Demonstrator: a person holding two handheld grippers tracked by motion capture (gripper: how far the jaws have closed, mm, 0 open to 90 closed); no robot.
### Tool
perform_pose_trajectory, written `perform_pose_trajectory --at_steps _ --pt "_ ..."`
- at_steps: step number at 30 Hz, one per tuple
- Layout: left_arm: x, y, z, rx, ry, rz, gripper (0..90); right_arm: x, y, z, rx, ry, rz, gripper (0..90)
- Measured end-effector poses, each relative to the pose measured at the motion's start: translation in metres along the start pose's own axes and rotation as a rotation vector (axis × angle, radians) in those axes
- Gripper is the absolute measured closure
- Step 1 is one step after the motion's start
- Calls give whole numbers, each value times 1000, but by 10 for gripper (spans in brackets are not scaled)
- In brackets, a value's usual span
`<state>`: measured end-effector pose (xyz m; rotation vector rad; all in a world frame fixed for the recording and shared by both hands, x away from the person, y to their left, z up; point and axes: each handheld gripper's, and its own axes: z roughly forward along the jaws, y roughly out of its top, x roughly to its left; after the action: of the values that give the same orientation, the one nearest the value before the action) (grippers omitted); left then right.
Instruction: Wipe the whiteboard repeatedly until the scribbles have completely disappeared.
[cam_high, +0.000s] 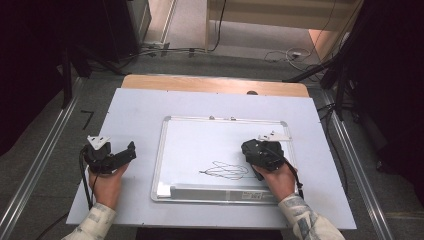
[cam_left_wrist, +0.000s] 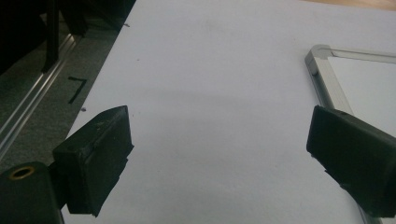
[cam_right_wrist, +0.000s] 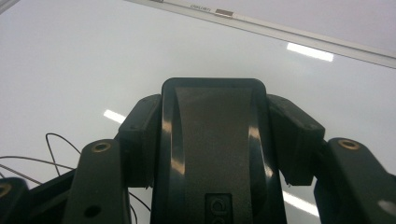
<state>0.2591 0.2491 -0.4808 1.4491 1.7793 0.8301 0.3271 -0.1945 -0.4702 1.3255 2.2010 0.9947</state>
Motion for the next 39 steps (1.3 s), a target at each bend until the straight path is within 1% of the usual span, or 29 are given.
perform_pose_trajectory --at_steps 4,7,10,12,17,22,29,34,39 --pt "0 0 0 1 -3 -1 73 5 -5 8 39 11 -38 388" --pt "0 0 0 1 -2 -3 73 9 -8 14 85 5 -100 389" --pt "0 -1 1 2 -2 0 73 8 -9 15 80 11 -92 388" --pt "0 -1 1 4 -3 1 73 9 -9 15 77 8 -90 388" --pt "1 -1 0 3 -2 -2 73 9 -11 15 71 0 -66 386" --pt "1 -1 0 5 -2 0 73 8 -11 15 68 10 -55 386" --pt "1 -1 0 2 -2 -5 73 7 -12 15 58 23 -50 386" --pt "0 -1 0 4 -3 -4 73 9 -12 15 61 33 -63 387" --pt "0 0 0 4 -4 -6 73 12 -11 15 66 30 -70 387"
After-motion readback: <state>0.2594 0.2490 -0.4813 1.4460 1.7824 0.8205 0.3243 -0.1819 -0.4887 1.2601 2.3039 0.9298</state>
